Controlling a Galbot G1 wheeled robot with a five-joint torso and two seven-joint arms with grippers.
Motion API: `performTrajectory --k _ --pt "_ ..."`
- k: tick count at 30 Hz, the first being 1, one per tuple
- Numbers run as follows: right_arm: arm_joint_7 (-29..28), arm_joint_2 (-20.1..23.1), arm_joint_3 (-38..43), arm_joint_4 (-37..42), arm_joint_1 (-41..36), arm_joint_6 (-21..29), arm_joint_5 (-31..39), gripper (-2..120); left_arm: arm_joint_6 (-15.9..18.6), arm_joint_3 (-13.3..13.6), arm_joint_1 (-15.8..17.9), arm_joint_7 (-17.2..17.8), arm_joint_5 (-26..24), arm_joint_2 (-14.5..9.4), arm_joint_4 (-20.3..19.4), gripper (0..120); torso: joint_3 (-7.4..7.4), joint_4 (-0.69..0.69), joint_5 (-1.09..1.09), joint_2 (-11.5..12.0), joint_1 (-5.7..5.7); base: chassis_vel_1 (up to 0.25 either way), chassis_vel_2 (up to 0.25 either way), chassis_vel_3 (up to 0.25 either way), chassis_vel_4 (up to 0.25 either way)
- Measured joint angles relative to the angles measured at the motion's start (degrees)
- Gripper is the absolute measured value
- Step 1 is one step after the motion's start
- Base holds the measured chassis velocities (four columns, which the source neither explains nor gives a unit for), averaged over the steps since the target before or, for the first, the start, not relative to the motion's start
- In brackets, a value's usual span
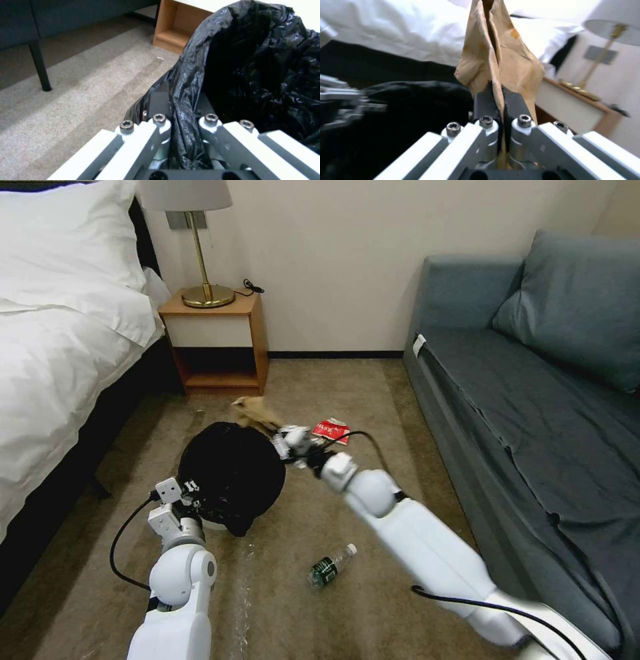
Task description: Pick up the trash bin, then pick up the garbage on the floor and place it into the trash bin.
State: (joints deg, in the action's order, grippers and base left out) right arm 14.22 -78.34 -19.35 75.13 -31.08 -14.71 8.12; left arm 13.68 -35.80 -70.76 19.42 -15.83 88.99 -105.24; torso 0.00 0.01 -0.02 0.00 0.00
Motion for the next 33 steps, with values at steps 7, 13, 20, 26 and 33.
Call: performTrajectory --k 7,13,20,26,33 --pt "0.1 -2.1 -1.9 -3.8 1.3 -0.5 -0.4 0 -0.2 -0.1 -0.3 0.0 -0.1 0.1 -0.6 4 0.00 -0.01 0.01 0.0 0.00 0.000 0.000 0.000 0.000" --pt "-0.6 -2.9 -3.0 -6.1 1.8 -0.2 -0.9 10 -0.3 -0.1 -0.3 0.1 0.2 0.5 -0.2 4 0.00 -0.01 0.01 0.0 0.00 0.000 0.000 0.000 0.000" --pt "-1.1 -2.7 -2.8 -5.4 1.0 1.0 -0.6 31 -0.3 -0.2 0.2 0.1 0.3 0.5 0.1 4 0.00 -0.01 0.02 0.0 0.00 0.000 0.000 0.000 0.000" --pt "-1.5 -2.6 -2.0 -4.3 0.7 1.7 -0.4 52 -0.2 -0.7 0.7 0.2 0.3 0.1 0.2 4 0.00 -0.01 0.02 0.0 0.00 0.000 0.000 0.000 0.000" --pt "-1.4 -2.1 1.2 -2.4 1.2 2.2 -0.2 78 -0.1 -1.3 0.6 0.2 0.2 0.0 0.2 4 0.00 0.00 0.03 0.0 0.00 0.000 0.000 0.000 0.000"
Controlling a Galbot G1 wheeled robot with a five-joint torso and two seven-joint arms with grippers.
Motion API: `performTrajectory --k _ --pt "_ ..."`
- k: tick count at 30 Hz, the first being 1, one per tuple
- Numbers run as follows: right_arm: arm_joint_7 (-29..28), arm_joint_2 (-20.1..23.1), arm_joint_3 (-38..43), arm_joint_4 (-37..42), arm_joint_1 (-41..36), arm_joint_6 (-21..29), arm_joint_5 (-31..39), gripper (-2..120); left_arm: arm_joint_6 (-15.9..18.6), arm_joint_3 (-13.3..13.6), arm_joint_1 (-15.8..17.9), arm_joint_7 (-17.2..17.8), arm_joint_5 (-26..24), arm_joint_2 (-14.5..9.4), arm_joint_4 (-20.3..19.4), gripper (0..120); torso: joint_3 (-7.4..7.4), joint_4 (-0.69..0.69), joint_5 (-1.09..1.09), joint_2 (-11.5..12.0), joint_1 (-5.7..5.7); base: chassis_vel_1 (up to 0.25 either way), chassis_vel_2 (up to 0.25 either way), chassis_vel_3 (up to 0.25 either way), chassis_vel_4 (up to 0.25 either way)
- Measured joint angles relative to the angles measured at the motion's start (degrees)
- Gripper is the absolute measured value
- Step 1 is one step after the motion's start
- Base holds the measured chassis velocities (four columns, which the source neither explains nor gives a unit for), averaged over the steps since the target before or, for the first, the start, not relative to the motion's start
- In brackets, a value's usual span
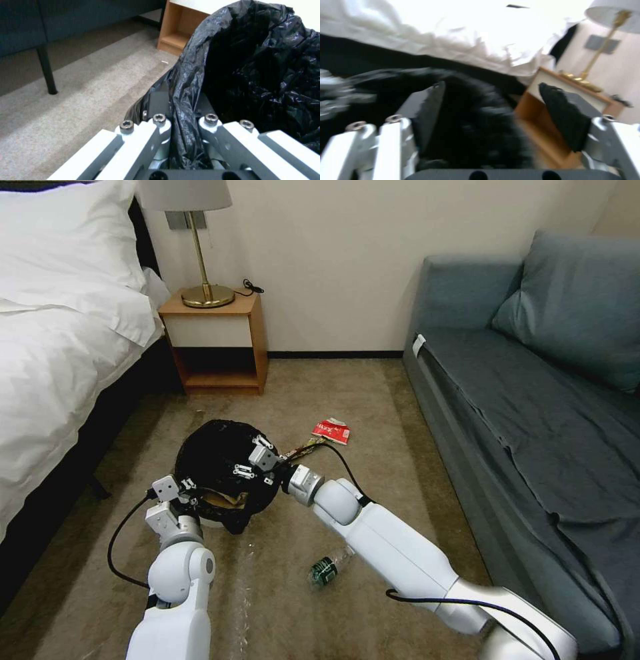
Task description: Pick up the trash bin, then pick up the garbage on the floor and place it into the trash bin.
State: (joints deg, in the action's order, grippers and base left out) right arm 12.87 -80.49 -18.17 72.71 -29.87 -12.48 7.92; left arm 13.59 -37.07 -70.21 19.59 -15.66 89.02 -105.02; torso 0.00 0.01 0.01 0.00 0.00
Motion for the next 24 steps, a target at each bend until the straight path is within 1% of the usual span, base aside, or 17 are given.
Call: performTrajectory --k 1,2,3,5,6,7,9,12,14,15,16,17,19,20,21,22,24 --pt "0.6 0.5 1.2 0.4 0.3 0.3 0.1 83 0.0 -0.2 -0.1 0.0 0.0 0.0 0.0 4 0.00 0.00 0.00 0.0 0.00 0.000 0.000 0.000 0.000" --pt "0.6 0.5 1.2 0.4 0.3 0.3 0.1 83 0.0 -0.2 -0.1 0.0 0.0 0.0 0.0 4 0.00 0.00 0.00 0.0 0.00 0.000 0.000 0.000 0.000" --pt "2.3 1.9 3.5 0.9 1.0 1.3 0.2 91 0.0 -0.7 -0.3 -0.1 -0.2 -0.1 -0.2 4 0.00 0.00 0.00 0.0 0.00 0.000 0.000 0.000 0.000" --pt "2.9 2.5 4.2 0.9 1.2 1.6 0.2 94 0.0 -0.9 -0.3 -0.1 -0.2 -0.1 -0.2 4 0.00 0.00 0.01 0.0 0.00 0.000 0.000 0.000 0.000" --pt "4.6 4.4 5.7 0.2 1.7 1.9 -0.1 98 0.1 -1.6 -0.3 -0.2 -0.2 -0.1 -0.3 4 0.00 -0.01 -0.01 0.0 0.00 0.000 0.000 0.000 0.000" --pt "4.6 4.4 5.7 0.2 1.7 1.9 -0.1 98 0.1 -1.6 -0.3 -0.2 -0.2 -0.1 -0.3 4 0.00 -0.01 -0.01 0.0 0.00 0.000 0.000 0.000 0.000" --pt "7.3 6.8 6.8 -2.4 1.4 1.5 -1.5 100 0.4 -2.7 -0.1 -0.4 -0.3 -0.3 -0.5 4 0.00 -0.01 0.01 0.0 0.00 0.000 0.000 0.000 0.000" --pt "9.5 8.2 7.1 -4.0 0.6 0.7 -3.1 100 0.6 -3.1 0.1 -0.5 -0.4 -0.4 -0.5 4 0.00 -0.01 0.01 0.0 0.00 0.000 0.000 0.000 0.000" --pt "14.0 9.8 7.4 -6.7 -0.7 -1.8 -9.0 100 0.7 -3.2 0.2 -0.7 -0.3 -0.4 -0.5 4 0.00 -0.02 0.01 0.0 0.00 0.000 0.000 0.000 0.000" --pt "14.0 9.8 7.4 -6.7 -0.7 -1.8 -9.0 100 0.7 -3.2 0.2 -0.7 -0.3 -0.4 -0.5 4 0.00 -0.02 0.01 0.0 0.00 0.000 0.000 0.000 0.000" --pt "17.6 10.2 8.2 -8.2 -1.6 -4.3 -16.2 100 0.7 -3.2 0.2 -0.7 -0.3 -0.4 -0.5 4 0.00 -0.03 0.00 0.0 0.00 0.000 0.000 0.000 0.000" --pt "17.6 10.2 8.2 -8.2 -1.6 -4.3 -16.2 100 0.7 -3.2 0.2 -0.7 -0.3 -0.4 -0.5 4 0.00 -0.03 0.00 0.0 0.00 0.000 0.000 0.000 0.000" --pt "23.4 10.1 9.7 -10.0 -3.0 -10.2 -29.7 100 0.7 -3.2 0.0 -0.8 -0.1 -0.4 -0.6 4 0.00 -0.01 -0.01 0.0 0.00 0.000 0.000 0.000 0.000" --pt "23.4 10.1 9.7 -10.0 -3.0 -10.2 -29.7 100 0.7 -3.2 0.0 -0.8 -0.1 -0.4 -0.6 4 0.00 -0.01 -0.01 0.0 0.00 0.000 0.000 0.000 0.000" --pt "26.7 9.7 10.7 -10.0 -3.8 -13.3 -34.9 100 0.7 -3.2 -0.2 -0.8 0.0 -0.4 -0.8 4 0.00 -0.01 0.00 0.0 0.00 0.000 0.000 0.000 0.000" --pt "26.7 9.7 10.7 -10.0 -3.8 -13.3 -34.9 100 0.7 -3.2 -0.2 -0.8 0.0 -0.4 -0.8 4 0.00 -0.01 0.00 0.0 0.00 0.000 0.000 0.000 0.000" --pt "32.4 9.1 12.8 -9.3 -4.8 -17.6 -41.7 100 0.8 -3.2 -0.5 -0.8 0.0 -0.3 -1.1 4 -0.01 -0.01 0.00 0.0 0.00 0.000 0.000 0.000 0.000"
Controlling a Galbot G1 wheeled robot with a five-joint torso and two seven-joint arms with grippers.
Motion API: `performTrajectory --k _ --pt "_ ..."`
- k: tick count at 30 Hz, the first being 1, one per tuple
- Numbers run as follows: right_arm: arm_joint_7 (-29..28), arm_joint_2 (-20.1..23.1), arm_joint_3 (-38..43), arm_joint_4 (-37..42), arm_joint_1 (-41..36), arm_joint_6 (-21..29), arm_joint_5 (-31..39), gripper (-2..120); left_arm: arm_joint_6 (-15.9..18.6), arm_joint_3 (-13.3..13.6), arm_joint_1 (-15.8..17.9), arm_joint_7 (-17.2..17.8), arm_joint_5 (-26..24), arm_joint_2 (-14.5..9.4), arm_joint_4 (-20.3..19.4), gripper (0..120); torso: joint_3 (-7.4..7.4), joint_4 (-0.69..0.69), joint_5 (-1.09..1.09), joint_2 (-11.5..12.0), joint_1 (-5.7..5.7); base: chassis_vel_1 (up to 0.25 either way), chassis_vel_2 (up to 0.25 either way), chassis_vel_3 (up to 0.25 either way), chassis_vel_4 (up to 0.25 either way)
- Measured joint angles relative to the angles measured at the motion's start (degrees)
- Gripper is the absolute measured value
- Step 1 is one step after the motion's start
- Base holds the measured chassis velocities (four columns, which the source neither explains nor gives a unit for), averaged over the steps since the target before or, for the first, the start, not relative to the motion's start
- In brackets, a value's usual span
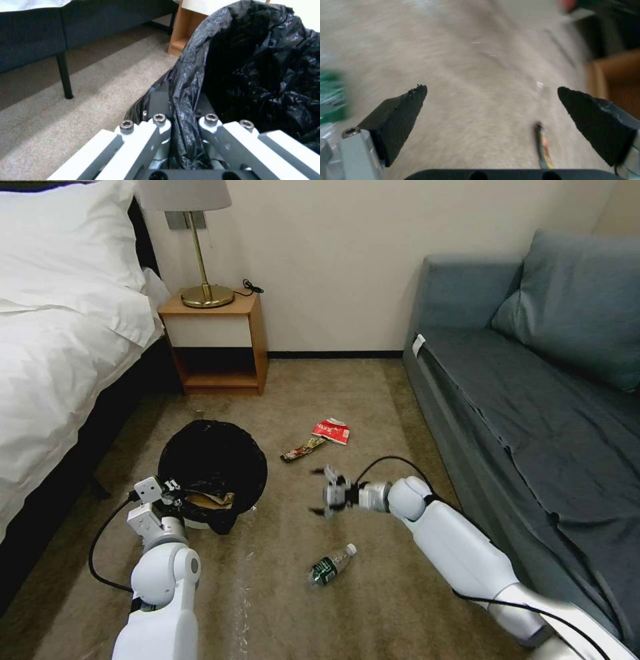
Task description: Pick up the trash bin, then pick up the garbage on the floor and place it into the trash bin.
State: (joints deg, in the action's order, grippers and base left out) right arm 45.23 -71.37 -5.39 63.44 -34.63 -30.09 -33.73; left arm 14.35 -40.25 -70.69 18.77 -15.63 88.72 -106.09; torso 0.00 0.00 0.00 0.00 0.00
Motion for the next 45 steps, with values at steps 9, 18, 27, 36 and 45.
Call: performTrajectory --k 9,18,27,36,45 --pt "11.5 -0.2 4.1 2.1 -3.1 -5.7 -8.0 100 -0.2 0.0 -0.8 -0.1 0.0 0.2 -0.1 4 0.00 0.00 0.00 0.0 0.00 0.000 0.000 0.000 0.000" --pt "12.0 -2.1 7.1 1.6 -6.2 -8.5 -15.6 100 -0.9 0.6 -1.3 -0.1 -0.3 0.4 0.3 4 0.00 0.01 -0.01 0.0 0.00 0.000 0.000 0.000 0.000" --pt "8.0 -3.1 7.8 0.8 -7.8 -9.7 -22.2 100 -1.7 1.0 -2.2 -0.1 -0.3 0.5 0.6 4 0.00 0.00 -0.01 0.0 0.00 0.000 0.000 0.000 0.000" --pt "4.0 -4.7 7.5 -2.8 -8.3 -10.6 -26.6 100 -1.8 1.5 -2.5 0.0 -0.3 0.7 0.3 4 0.00 0.00 0.00 0.0 0.00 0.000 0.000 0.000 0.000" --pt "-0.9 -6.4 7.7 -8.8 -7.1 -11.2 -30.3 100 -2.3 1.2 -3.7 0.0 -0.4 0.7 -0.1 4 0.00 0.00 -0.01 0.0 0.00 0.000 0.000 0.000 0.000"
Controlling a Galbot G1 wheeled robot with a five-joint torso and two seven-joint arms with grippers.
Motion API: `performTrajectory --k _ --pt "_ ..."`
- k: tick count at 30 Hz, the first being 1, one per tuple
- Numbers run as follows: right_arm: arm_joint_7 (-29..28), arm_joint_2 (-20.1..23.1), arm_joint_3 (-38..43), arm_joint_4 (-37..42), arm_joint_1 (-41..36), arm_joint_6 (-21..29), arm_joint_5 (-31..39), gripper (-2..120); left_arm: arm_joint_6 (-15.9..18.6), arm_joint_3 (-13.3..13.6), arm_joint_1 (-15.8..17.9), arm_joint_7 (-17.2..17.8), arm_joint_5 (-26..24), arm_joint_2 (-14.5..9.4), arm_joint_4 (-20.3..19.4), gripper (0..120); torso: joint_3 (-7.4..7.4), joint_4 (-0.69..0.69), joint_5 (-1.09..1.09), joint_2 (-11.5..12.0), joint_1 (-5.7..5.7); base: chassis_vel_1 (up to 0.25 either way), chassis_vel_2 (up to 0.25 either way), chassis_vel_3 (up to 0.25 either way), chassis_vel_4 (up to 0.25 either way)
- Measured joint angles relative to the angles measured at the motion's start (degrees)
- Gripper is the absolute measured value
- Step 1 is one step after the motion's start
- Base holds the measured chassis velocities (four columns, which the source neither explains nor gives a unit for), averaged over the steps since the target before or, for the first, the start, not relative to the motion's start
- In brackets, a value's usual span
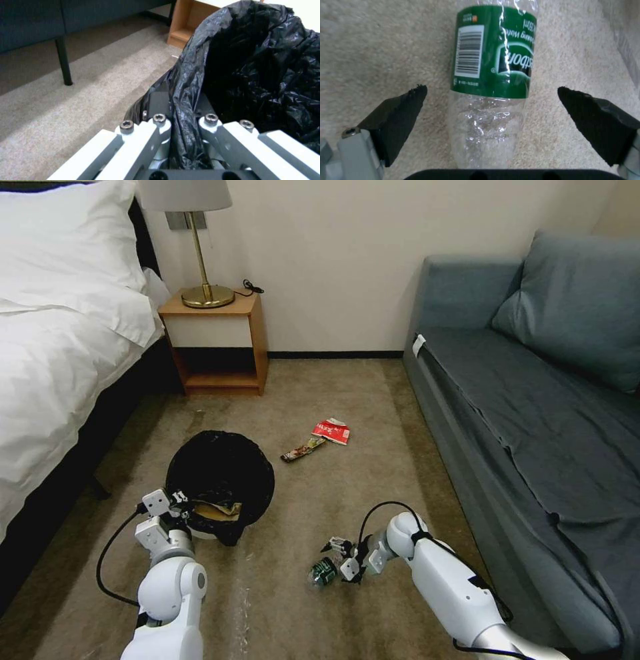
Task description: Pick up the trash bin, then pick up the garbage on the floor and place it into the trash bin.
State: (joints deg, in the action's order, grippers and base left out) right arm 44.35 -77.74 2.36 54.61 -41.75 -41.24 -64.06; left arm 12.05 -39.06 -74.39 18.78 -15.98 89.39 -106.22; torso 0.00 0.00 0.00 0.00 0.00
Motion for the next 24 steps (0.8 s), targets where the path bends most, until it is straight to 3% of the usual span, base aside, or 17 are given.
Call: performTrajectory --k 10,24 --pt "-2.8 -1.1 0.2 -3.6 0.7 -0.9 -3.4 100 -0.8 -0.2 -0.8 -0.1 0.1 0.1 0.5 4 0.00 0.00 0.00 0.0 0.00 0.000 0.000 0.000 0.000" --pt "-3.8 -0.7 0.6 -5.0 0.7 -1.0 -3.1 61 -0.8 -0.4 -0.4 -0.1 0.3 0.1 0.5 4 0.00 -0.05 -0.05 0.0 0.01 0.000 0.000 0.000 0.000"
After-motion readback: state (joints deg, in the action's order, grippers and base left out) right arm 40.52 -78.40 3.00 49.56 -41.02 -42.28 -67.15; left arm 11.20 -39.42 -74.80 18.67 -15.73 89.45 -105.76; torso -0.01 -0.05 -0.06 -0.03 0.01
